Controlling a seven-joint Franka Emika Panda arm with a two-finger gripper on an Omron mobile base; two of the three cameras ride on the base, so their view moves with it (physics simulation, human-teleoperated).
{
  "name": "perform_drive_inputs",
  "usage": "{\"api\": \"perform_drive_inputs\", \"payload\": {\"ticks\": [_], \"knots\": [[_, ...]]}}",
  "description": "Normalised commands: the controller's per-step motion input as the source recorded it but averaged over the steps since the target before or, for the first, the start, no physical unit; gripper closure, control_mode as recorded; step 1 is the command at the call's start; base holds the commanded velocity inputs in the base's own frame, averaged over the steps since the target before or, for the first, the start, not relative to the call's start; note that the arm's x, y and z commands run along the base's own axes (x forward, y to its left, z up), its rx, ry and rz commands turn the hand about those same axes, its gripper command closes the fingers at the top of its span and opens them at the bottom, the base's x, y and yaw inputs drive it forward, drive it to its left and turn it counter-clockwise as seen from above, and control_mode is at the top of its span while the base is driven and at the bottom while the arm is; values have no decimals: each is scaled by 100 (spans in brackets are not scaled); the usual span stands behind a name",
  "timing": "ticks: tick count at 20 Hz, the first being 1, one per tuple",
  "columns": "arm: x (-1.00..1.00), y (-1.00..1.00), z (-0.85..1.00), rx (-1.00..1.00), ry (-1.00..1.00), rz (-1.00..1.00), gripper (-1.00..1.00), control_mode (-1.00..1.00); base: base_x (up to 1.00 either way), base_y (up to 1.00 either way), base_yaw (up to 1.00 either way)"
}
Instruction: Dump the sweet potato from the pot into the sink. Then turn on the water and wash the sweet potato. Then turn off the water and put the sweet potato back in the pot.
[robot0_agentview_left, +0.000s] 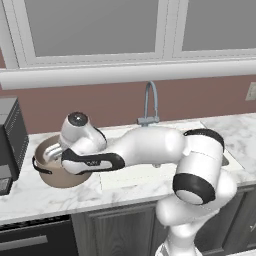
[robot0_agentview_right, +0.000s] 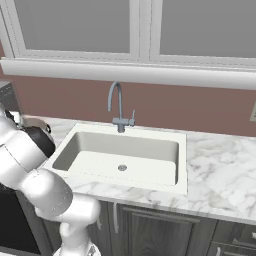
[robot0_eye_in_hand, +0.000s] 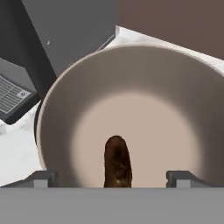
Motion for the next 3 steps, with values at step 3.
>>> {"api": "perform_drive_inputs", "payload": {"ticks": [3], "knots": [[-34, -26, 33, 0, -8, 0, -100, -100, 0, 0, 0]]}}
